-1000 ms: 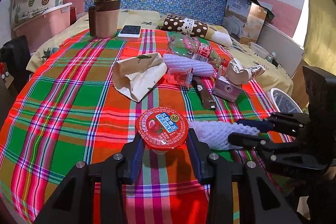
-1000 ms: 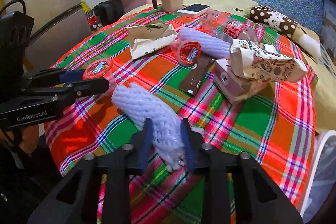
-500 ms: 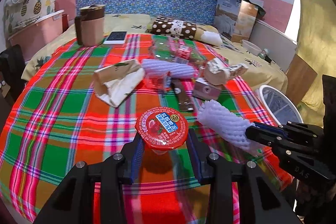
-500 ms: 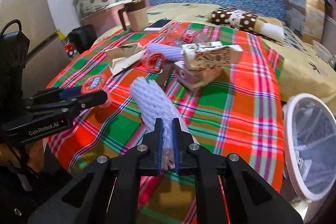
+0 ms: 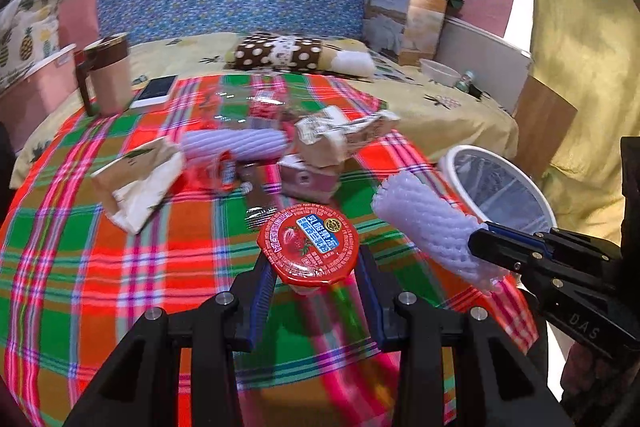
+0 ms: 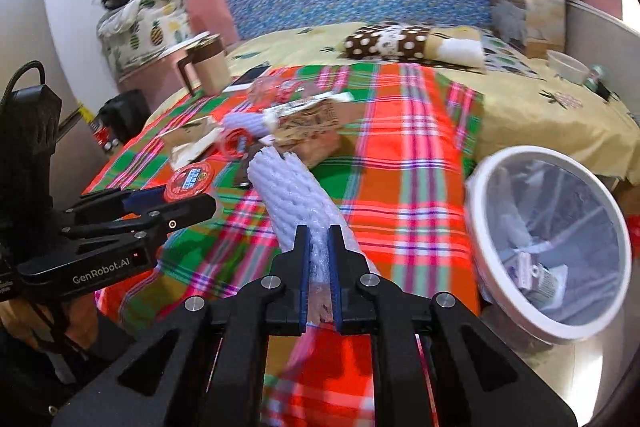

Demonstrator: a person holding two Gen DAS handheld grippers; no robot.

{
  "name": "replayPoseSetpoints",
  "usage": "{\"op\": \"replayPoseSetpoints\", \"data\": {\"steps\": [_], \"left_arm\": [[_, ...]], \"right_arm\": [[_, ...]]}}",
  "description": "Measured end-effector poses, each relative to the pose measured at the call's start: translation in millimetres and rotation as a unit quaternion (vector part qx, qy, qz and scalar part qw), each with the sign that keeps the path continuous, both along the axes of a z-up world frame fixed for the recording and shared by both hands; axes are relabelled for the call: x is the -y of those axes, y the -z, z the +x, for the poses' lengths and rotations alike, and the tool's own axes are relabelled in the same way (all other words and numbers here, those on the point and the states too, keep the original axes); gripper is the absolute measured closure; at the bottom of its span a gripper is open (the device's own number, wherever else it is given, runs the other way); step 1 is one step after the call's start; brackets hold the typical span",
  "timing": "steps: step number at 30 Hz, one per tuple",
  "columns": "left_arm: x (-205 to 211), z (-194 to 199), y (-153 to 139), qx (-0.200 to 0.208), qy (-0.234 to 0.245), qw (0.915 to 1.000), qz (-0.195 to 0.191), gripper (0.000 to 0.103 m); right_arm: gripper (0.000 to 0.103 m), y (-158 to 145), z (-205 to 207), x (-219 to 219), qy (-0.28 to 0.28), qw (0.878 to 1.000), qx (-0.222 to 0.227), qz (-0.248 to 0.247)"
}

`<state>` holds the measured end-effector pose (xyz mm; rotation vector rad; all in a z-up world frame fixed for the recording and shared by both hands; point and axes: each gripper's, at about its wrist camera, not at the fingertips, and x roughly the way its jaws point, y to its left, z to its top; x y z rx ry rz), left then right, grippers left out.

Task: Collect trash
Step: 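Carry the red cup and foam net over the bin and open both tools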

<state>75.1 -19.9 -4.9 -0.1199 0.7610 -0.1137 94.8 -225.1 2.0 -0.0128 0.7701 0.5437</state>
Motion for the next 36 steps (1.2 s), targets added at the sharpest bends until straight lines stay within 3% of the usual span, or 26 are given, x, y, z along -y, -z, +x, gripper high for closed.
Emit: {"op": "replayPoseSetpoints", "data": {"steps": [20,36], "left_arm": [[126.3,67.0,-12.2,0.010,0.142,0.9898,-0.012,0.063],[201.2,110.0,10.6,-0.019,0.210,0.9773,-0.021,0.063]], "right_arm": [[0.092,3.9,14.9,112.1,0.174,0.985,0.003,-0.008],[0.091,28.0,31.8,145.3,0.206,0.977,-0.041,-0.030]]}}
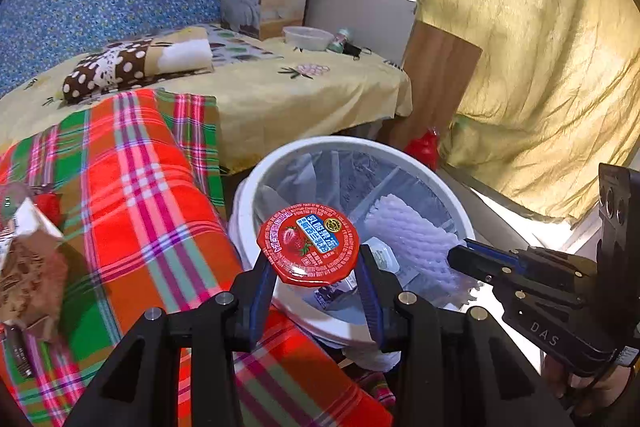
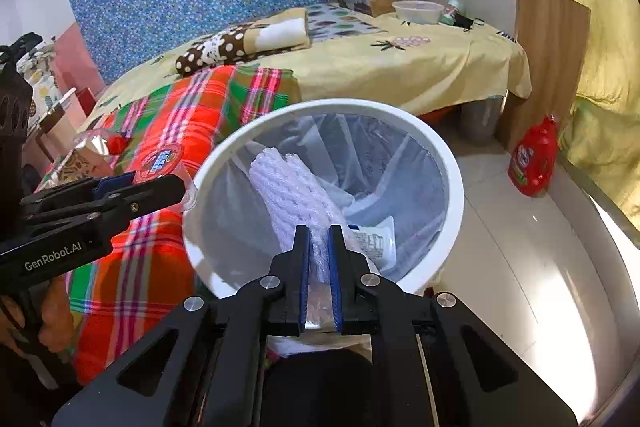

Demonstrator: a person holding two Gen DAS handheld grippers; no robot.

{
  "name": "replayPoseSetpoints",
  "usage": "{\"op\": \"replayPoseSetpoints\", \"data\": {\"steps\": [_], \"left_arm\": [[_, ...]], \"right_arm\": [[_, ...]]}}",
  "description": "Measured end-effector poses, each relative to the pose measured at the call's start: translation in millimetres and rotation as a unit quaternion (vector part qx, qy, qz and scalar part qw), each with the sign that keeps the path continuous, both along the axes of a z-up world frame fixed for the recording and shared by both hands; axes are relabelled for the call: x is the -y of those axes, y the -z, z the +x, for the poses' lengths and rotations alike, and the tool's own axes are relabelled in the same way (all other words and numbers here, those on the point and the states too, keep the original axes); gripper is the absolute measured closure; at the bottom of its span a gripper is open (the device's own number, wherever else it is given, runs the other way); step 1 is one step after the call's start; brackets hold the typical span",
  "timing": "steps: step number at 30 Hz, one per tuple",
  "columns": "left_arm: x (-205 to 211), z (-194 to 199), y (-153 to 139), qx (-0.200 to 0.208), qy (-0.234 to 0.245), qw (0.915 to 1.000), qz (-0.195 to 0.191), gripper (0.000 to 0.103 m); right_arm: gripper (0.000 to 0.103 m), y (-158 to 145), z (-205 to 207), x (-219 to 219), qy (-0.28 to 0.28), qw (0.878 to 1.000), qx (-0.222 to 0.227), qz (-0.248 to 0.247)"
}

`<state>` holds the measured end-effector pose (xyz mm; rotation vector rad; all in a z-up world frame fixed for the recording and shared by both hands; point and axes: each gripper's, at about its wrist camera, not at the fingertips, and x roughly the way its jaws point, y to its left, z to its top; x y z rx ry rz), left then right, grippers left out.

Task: Collect trash
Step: 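Carry the red cup and foam net over the bin and open both tools, then move both tools back toward the remaining trash on the sheet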

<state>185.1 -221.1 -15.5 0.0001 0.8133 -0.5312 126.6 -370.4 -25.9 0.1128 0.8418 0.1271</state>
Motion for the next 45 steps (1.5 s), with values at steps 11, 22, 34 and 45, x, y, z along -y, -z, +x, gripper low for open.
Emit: {"op": "replayPoseSetpoints", "data": {"steps": [11,22,34,45], "left_arm": [[5.7,4.2,8.8,-0.012,0.008,0.9999,-0.004,0.051],[-11.6,-14.4,-5.6,0.008,-0.013,0.9999,-0.007,0.051],[-64.6,-53.5,-14.3,0.019,-0.066,0.9976,-0.009,0.051],[-124.7,-83.5,-14.8,0.027,-0.131,0.9911,-0.001,0.051]], "right_arm": [[0.056,0.3,-0.3,9.9,0.008,1.000,0.005,0.005],[0.056,-13.1,-15.5,-0.3,0.008,0.999,0.029,0.015],[0.056,-19.7,-26.0,-45.5,-0.047,0.997,0.045,0.037],[0.056,-20.9,-30.1,-83.7,-0.097,0.993,0.037,0.056]]}}
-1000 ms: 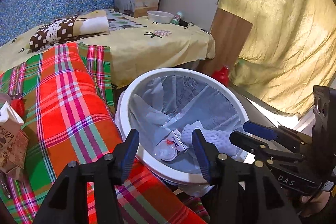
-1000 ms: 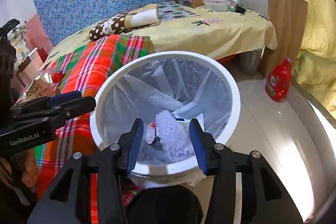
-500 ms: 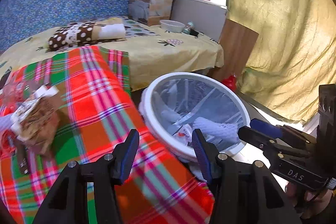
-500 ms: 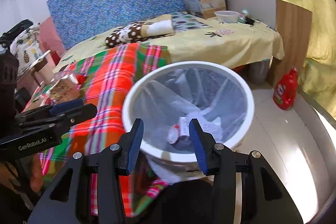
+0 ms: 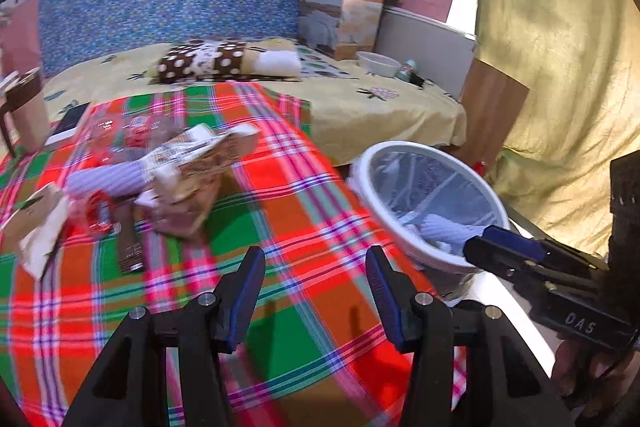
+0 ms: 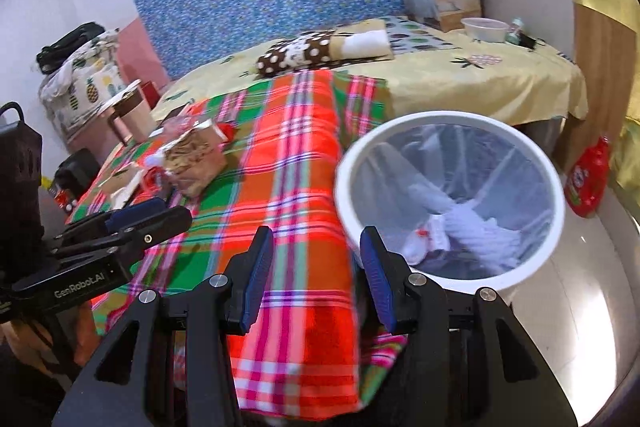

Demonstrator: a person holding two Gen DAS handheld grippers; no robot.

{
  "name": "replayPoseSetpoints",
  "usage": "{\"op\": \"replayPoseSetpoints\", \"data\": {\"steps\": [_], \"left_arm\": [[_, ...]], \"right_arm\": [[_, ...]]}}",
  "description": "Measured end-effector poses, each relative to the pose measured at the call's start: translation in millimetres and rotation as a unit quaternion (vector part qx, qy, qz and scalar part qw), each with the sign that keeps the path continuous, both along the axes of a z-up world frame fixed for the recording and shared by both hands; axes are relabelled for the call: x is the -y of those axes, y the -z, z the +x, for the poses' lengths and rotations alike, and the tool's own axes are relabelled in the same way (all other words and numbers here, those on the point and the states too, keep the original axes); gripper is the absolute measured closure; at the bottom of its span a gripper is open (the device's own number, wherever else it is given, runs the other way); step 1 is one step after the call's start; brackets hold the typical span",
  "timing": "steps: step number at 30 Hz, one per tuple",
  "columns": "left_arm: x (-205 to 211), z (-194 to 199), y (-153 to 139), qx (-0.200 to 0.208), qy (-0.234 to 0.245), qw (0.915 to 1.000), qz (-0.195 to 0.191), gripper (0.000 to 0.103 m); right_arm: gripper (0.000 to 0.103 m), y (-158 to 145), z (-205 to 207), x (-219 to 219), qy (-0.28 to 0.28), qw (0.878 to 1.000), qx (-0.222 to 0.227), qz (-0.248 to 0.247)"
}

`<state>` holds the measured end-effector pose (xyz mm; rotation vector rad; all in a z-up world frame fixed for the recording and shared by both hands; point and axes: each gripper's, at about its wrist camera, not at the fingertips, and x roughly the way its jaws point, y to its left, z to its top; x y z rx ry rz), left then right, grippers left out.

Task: Collect trash
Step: 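Move both tools back toward the remaining trash on the sheet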

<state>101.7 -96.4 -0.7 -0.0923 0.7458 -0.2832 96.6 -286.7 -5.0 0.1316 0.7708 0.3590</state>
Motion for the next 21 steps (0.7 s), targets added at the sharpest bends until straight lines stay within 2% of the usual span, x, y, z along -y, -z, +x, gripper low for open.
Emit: {"op": "replayPoseSetpoints", "data": {"steps": [11,21], "left_arm": [[-44.7,-12.9,3.0,0.001,-0.049,0.9988,0.010,0.051],[-97.4,-11.7,-0.9,0.010,-0.107,0.9941,0.016,0.051]], "right_arm": [[0.056,-1.4,2.0,-38.9,-0.050,0.999,-0.006,0.013],[0.056,-5.6,16.5,-77.2,-0.086,0.996,-0.016,0.018]]}}
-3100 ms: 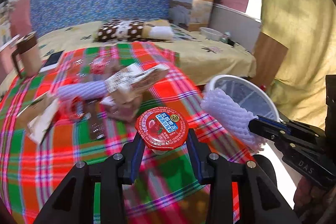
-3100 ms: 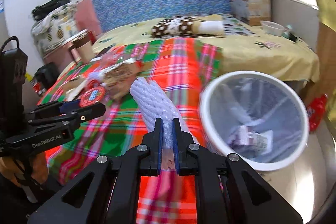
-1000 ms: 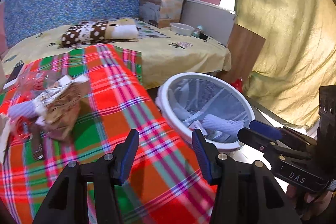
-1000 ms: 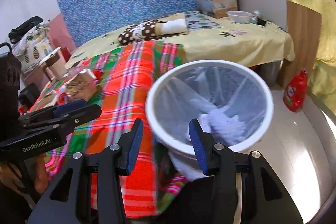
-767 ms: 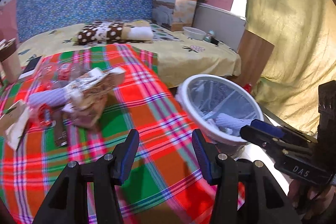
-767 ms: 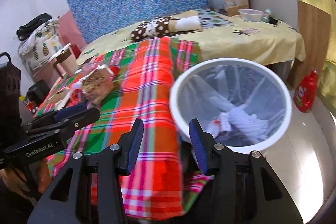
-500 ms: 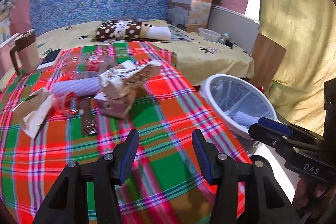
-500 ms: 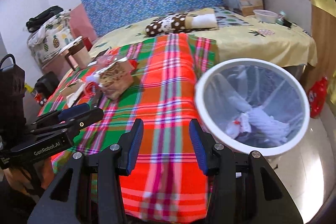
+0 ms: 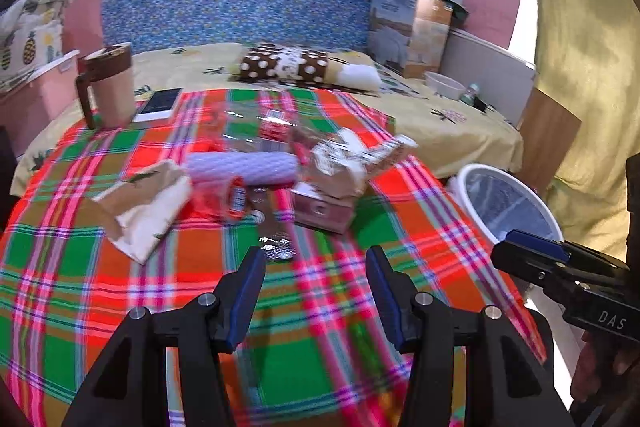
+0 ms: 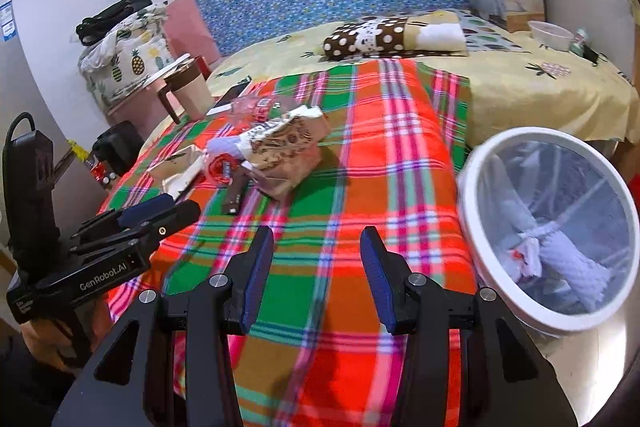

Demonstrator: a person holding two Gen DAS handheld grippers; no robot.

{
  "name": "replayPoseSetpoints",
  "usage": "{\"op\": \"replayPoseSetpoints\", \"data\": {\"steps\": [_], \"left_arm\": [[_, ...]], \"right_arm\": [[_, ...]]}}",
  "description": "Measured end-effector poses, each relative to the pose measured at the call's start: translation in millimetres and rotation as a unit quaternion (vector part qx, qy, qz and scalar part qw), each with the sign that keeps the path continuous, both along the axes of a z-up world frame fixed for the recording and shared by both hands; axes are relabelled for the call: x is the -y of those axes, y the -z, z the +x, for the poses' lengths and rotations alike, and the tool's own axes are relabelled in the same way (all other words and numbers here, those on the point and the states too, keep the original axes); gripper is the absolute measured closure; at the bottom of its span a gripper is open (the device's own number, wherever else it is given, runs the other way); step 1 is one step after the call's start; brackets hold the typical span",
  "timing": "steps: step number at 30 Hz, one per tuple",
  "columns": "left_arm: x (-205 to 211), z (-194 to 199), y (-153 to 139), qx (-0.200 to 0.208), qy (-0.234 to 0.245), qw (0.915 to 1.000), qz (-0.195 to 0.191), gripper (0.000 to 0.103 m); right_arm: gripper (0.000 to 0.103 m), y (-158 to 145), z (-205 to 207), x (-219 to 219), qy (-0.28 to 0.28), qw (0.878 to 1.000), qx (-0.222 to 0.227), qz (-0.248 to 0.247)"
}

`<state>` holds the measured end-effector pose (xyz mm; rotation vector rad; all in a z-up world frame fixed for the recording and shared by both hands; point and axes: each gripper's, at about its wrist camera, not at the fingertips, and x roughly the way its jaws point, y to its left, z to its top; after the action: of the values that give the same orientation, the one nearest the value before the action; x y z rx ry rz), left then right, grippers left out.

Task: Collect trash
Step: 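Move both tools back toward the remaining trash on the sheet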

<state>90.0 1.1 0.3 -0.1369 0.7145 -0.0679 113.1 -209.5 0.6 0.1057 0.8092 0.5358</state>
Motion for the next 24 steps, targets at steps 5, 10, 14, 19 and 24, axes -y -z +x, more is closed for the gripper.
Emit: {"op": "replayPoseSetpoints", "data": {"steps": [5,10,14,19,24], "left_arm": [[-31.2,6.4,-2.8,0.005,-0.032,0.9994,0.010,0.051],[-65.8,15.0,-4.6,0.008,-0.070,0.9973,0.020,0.051],[-91.0,23.5,-4.8,0.010,-0.095,0.9950,0.028,0.051],[-115.2,37.6,-1.7,0.013,-0.117,0.9921,0.044,0.051],[-133.4,51.6,7.1,0.004,-0.125,0.9909,0.050,0.051]], "right_arm": [[0.056,-1.5,10.6,-11.5,-0.001,1.000,-0.007,0.005],[0.056,-4.7,19.8,-18.9,0.004,1.000,-0.012,0.020],[0.056,-6.0,29.7,-24.5,0.013,0.999,-0.025,0.038],[0.056,-4.6,40.6,-32.5,0.017,0.997,-0.046,0.060],[0.056,-2.9,52.1,-38.3,0.027,0.994,-0.069,0.079]]}}
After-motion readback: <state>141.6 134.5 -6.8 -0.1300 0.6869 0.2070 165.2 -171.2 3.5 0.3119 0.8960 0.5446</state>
